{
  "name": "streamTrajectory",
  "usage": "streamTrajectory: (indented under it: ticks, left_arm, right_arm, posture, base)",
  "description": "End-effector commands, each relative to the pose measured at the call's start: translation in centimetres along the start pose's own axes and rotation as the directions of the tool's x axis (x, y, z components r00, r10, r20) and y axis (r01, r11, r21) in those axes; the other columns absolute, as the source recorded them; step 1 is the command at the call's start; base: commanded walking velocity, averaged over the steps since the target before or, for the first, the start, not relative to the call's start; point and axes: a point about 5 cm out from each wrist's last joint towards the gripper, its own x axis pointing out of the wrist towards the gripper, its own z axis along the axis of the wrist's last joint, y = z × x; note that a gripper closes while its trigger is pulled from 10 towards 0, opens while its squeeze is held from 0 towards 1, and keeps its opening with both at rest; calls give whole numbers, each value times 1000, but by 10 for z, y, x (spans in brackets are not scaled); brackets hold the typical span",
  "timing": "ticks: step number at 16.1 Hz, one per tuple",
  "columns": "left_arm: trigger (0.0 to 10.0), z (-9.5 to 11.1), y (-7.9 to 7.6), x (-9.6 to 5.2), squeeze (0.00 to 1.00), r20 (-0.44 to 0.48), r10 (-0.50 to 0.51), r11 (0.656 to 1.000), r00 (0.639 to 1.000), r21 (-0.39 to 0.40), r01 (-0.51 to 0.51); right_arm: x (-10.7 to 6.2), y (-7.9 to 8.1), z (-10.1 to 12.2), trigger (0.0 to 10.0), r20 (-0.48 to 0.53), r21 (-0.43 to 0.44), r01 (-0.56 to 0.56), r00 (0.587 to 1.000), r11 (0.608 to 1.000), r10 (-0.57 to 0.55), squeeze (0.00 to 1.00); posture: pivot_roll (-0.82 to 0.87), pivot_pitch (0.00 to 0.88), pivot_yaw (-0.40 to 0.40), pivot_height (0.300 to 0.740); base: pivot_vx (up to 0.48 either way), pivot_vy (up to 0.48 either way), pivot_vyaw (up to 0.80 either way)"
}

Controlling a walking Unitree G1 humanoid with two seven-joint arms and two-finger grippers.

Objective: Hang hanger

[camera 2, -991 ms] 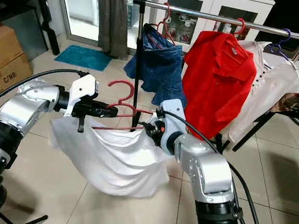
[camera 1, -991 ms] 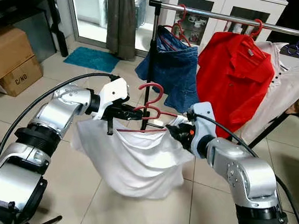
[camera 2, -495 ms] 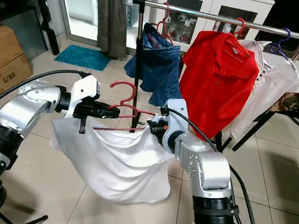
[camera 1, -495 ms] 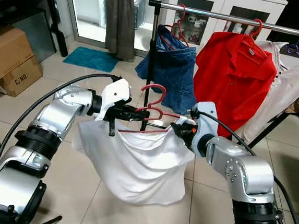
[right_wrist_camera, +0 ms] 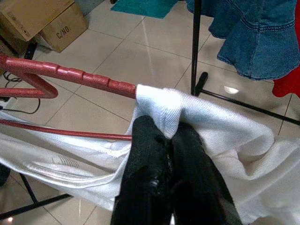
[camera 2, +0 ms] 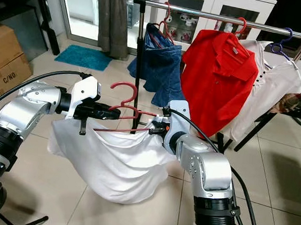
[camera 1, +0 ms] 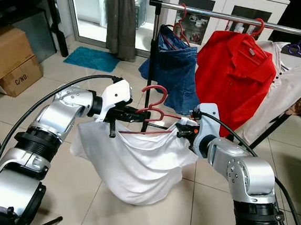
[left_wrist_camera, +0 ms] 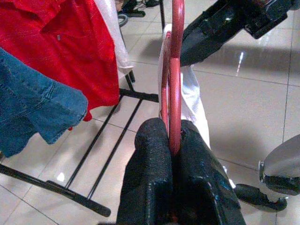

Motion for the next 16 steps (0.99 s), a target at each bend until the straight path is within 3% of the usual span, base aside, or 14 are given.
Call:
streamTrajectory:
  ticks: [1, 4, 7, 12, 16]
  left_arm:
    - [0, 3, 4, -4, 0, -10, 36, 999, 999, 15, -36]
    - [0, -6, 7, -2, 0, -74, 107, 994, 992, 28, -105]
    - [0, -11, 4, 5, 0, -97, 107, 994, 990, 28, -105]
    - [0, -12, -6, 16, 0, -93, 23, 999, 995, 32, -21]
    - [0, -16, -13, 17, 0, -122, -38, 998, 992, 36, 43]
  right_arm:
    - [0, -1, 4, 0, 20, 1, -4, 1000, 1000, 4, 0]
    - [-6, 7, 12, 0, 49, -32, -73, 996, 997, 75, 0]
    - [-8, 16, 16, 0, 58, -56, -127, 990, 990, 131, 0]
    - [-9, 20, 20, 0, 79, -69, -161, 983, 985, 166, 0]
    - [-8, 18, 22, 0, 99, -70, -141, 984, 987, 148, 0]
  posture:
    - [-171, 0, 3, 740]
    - [-179, 0, 9, 740]
    - [-186, 0, 10, 740]
    - [-182, 0, 9, 740]
    - [-181, 0, 12, 740]
  base:
    - [0, 0, 0]
    - [0, 0, 0]
    - [0, 0, 0]
    - [0, 0, 0]
    - [0, 0, 0]
